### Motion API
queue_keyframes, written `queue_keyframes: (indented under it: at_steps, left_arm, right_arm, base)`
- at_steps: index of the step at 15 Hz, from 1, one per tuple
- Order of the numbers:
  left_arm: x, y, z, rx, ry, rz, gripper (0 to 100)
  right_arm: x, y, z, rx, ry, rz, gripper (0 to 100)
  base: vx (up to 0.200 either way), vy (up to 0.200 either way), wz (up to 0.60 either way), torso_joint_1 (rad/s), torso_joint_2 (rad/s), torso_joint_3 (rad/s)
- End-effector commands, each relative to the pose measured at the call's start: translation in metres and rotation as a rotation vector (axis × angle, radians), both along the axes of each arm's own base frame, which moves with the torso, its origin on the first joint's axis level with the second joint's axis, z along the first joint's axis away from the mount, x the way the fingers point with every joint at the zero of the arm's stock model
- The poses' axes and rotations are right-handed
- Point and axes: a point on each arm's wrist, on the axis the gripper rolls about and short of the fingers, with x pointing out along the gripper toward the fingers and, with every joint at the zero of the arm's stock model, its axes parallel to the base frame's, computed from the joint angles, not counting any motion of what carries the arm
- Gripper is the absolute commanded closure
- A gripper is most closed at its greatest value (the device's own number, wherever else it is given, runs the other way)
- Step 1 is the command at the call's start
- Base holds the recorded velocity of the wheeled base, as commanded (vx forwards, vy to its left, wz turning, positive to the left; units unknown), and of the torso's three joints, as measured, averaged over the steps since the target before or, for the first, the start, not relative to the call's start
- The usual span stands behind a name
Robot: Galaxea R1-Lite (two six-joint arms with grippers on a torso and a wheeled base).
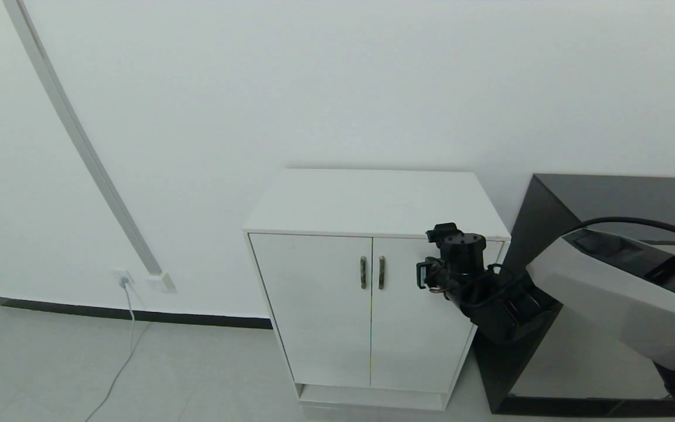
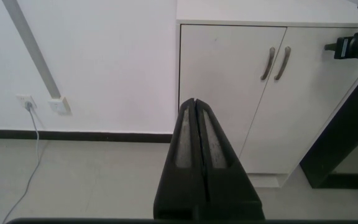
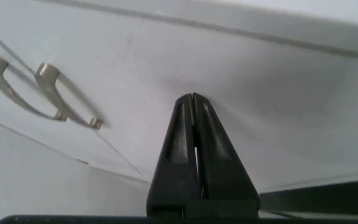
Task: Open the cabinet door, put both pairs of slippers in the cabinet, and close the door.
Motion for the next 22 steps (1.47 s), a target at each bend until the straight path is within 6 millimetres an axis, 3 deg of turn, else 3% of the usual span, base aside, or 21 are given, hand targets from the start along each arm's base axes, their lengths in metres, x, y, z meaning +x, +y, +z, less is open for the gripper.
queue_keyframes:
  at_steps: [1,6,12,13,15,22]
  left_arm:
    - [0.0,0.0,0.0,0.0,0.001,0.0,100]
    - [0.0,0.0,0.0,0.0,0.001,0.0,100]
    - [0.0,0.0,0.0,0.0,0.001,0.0,100]
    - [0.0,0.0,0.0,0.0,0.001,0.0,100]
    - [0.0,0.0,0.0,0.0,0.001,0.0,100]
    - [0.0,0.0,0.0,0.001,0.001,-0.002,100]
  right_arm:
    - [-0.016,-0.007,0.016,0.013,0.002,0.0,100]
    - [-0.065,-0.038,0.04,0.018,0.017,-0.021,100]
    - [-0.118,-0.117,0.051,-0.027,0.039,-0.258,100]
    - [-0.135,-0.138,0.053,-0.042,0.048,-0.343,100]
    - [-0.157,-0.162,0.054,-0.051,0.07,-0.408,100]
    - [-0.254,-0.186,0.049,-0.066,0.102,-0.405,100]
  base:
    - [0.0,0.0,0.0,0.0,0.0,0.0]
    - [0.0,0.0,0.0,0.0,0.0,0.0]
    - [0.0,0.0,0.0,0.0,0.0,0.0]
    - [0.0,0.0,0.0,0.0,0.0,0.0]
    - [0.0,0.0,0.0,0.0,0.0,0.0]
    - [0.0,0.0,0.0,0.0,0.0,0.0]
